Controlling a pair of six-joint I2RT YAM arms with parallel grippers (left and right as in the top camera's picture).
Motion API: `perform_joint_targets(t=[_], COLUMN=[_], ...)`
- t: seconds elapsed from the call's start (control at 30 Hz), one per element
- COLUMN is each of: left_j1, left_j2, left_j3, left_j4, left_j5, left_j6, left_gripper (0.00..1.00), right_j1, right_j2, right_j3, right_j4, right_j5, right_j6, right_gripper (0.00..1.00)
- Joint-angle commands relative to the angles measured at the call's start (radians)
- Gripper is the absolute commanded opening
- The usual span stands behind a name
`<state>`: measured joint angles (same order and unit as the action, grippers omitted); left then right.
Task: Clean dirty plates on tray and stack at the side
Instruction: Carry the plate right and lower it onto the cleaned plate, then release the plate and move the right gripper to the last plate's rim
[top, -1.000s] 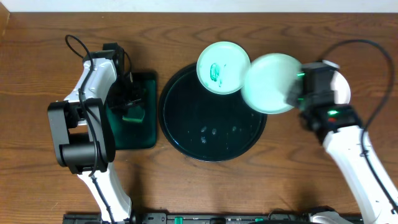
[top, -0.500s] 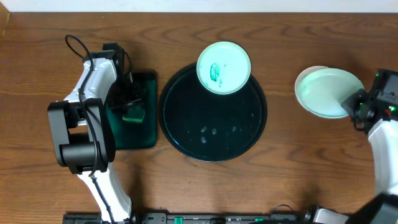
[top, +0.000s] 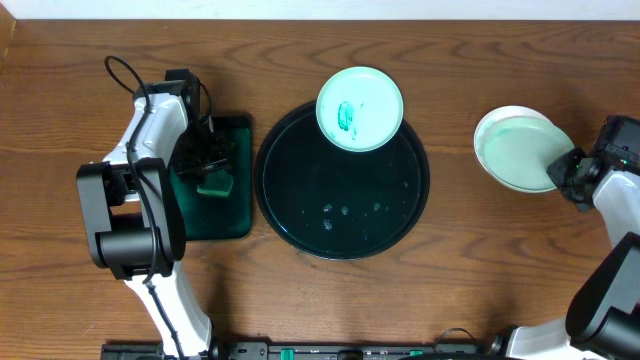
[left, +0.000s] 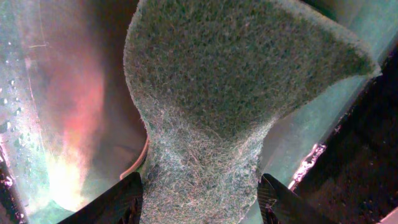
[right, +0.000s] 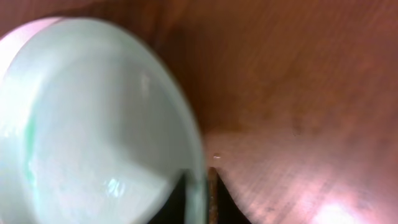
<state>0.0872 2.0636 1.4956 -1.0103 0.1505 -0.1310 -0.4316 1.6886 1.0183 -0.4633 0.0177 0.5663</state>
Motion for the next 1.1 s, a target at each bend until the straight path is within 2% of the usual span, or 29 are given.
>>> perform_joint_targets(t=[0.0, 0.1, 0.33, 0.53, 0.73, 0.83, 0.97, 1.07], left_j1=[0.0, 0.0, 0.0, 0.0, 0.0, 0.0, 0.0, 0.0], left_j2=[-0.01, -0.01, -0.01, -0.01, -0.01, -0.01, -0.01, -0.01], left_j3=[-0.006, -0.006, -0.006, -0.006, -0.006, -0.006, -0.006, -0.006], left_j4=[-0.006, -0.006, -0.006, -0.006, -0.006, -0.005, 0.001, 0.002], left_j5=[-0.005, -0.005, -0.005, -0.005, -0.005, -0.005, -0.005, -0.005], left_j6=[-0.005, -0.005, -0.005, -0.005, -0.005, -0.005, -0.005, -0.005], left_gripper=[0.6, 0.6, 0.6, 0.6, 0.6, 0.6, 0.6, 0.6], right_j1=[-0.004, -0.004, 0.024, 0.136, 0.324, 0.407, 0.522, 0.587], right_j2=[0.004, 0.004, 0.004, 0.004, 0.004, 0.007, 0.013, 0.013], right_j3=[0.014, 0.02, 0.088, 0.186, 0.189, 0.175, 0.175, 0.175], right_j4=[0.03, 0.063, 0.02, -0.18, -0.289, -0.264, -0.195, -0.075], right_j5=[-0.087, -0.166, -0.365, -0.577, -0.571, -0.569, -0.55, -0.441], right_j6=[-0.001, -0.034, -0.151, -0.411, -0.487, -0.493, -0.572, -0.537], right_gripper=[0.38, 0.5, 0.52, 0.5, 0.5, 0.56, 0.47, 0.64])
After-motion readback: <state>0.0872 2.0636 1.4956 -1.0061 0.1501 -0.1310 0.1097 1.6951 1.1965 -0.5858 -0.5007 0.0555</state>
